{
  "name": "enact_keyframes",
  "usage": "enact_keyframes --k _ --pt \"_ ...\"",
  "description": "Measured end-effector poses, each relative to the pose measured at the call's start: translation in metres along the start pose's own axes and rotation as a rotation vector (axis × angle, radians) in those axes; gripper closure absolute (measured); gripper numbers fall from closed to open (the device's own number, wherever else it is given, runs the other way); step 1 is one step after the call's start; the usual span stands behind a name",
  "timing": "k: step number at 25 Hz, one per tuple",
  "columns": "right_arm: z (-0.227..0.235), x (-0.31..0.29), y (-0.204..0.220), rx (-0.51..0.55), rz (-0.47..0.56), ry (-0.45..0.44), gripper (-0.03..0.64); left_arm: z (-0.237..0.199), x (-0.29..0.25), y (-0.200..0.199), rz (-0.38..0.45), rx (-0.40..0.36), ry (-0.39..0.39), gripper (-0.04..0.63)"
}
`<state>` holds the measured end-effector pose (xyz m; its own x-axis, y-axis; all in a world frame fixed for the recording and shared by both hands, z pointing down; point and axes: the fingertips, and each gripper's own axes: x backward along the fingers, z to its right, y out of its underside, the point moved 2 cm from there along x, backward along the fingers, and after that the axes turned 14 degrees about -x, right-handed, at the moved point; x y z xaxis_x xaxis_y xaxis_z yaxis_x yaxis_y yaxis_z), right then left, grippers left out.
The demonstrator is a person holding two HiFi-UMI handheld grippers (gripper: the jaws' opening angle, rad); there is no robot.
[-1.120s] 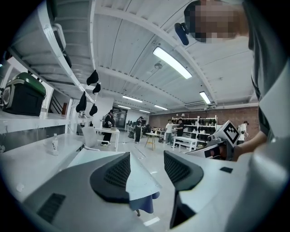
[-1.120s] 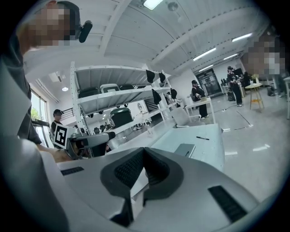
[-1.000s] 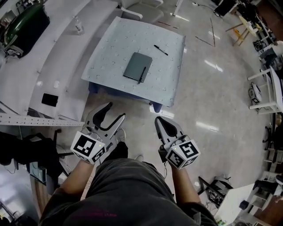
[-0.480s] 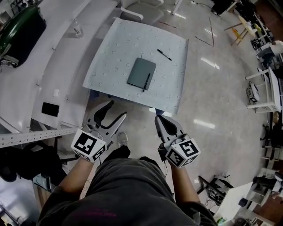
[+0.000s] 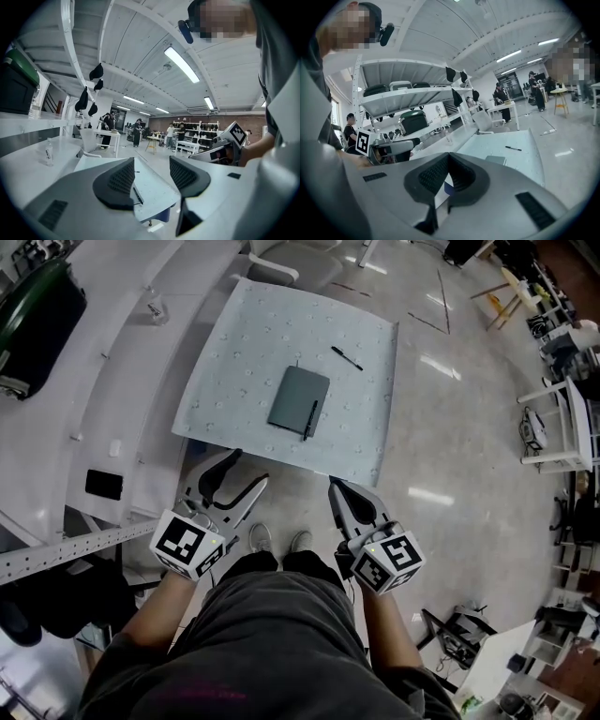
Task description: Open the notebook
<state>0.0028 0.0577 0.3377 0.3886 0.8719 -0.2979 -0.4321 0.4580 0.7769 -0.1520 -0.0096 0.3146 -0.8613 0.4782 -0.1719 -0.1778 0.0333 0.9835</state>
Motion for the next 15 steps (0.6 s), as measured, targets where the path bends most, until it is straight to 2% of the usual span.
enact_keyframes --k 8,15 --pt "0.022 -0.009 -0.012 -0.012 0.004 0.016 0.614 0.000 -0.030 0.011 -0.044 -0.024 0.039 0.365" --pt "0.056 -0.025 -0.026 -0.037 -0.010 0.010 0.614 -0.008 -0.071 0.018 -0.072 -0.022 0.040 0.365"
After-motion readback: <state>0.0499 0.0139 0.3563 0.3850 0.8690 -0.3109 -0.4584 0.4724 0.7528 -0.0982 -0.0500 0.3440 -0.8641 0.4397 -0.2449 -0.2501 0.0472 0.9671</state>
